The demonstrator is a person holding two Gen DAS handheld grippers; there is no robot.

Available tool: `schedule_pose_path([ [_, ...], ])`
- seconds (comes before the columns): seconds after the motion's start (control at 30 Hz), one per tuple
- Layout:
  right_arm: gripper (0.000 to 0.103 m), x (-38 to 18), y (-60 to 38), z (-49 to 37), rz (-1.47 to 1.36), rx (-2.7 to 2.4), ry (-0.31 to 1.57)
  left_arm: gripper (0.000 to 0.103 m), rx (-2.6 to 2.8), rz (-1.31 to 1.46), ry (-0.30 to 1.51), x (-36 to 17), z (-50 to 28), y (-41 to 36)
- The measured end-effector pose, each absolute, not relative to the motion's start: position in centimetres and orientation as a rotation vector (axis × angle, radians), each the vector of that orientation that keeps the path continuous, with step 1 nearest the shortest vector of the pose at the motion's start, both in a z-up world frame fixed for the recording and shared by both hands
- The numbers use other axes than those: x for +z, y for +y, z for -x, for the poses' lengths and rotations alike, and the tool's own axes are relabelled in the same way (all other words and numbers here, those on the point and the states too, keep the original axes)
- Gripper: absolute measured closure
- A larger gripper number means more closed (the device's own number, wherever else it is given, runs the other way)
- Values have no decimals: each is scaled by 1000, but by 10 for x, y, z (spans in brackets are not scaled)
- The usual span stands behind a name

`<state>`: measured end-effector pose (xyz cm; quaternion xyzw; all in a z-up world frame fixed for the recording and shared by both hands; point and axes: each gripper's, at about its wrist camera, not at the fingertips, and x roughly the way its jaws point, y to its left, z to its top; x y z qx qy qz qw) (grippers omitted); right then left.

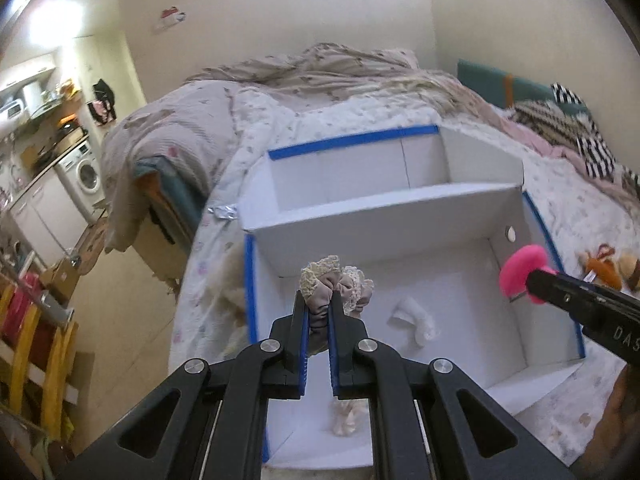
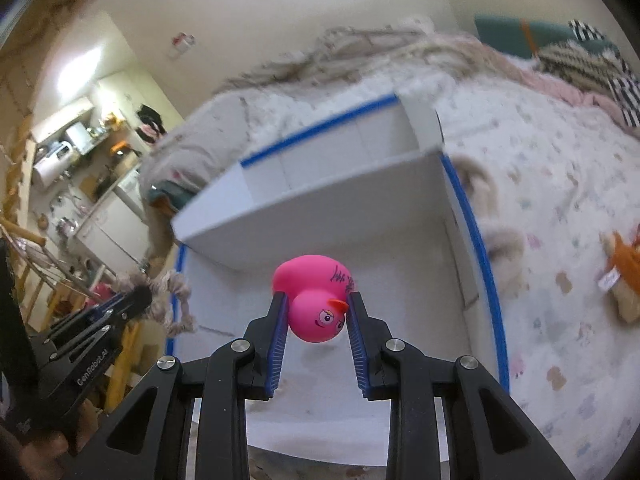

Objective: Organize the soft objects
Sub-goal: 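Carry the scrunchie and duck into the box and open both tools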

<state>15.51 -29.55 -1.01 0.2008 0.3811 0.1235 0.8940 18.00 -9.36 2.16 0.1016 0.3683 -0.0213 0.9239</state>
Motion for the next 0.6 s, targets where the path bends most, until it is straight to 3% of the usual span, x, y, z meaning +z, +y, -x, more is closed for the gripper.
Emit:
schedule_pose_path([
  [0.3, 72, -40, -280, -165, -318, 213, 902, 95, -148, -117, 905, -35, -205, -95],
  [0.6, 72, -59, -266, -177, -283, 200, 991, 95, -102, -149, 918, -51, -207, -92],
])
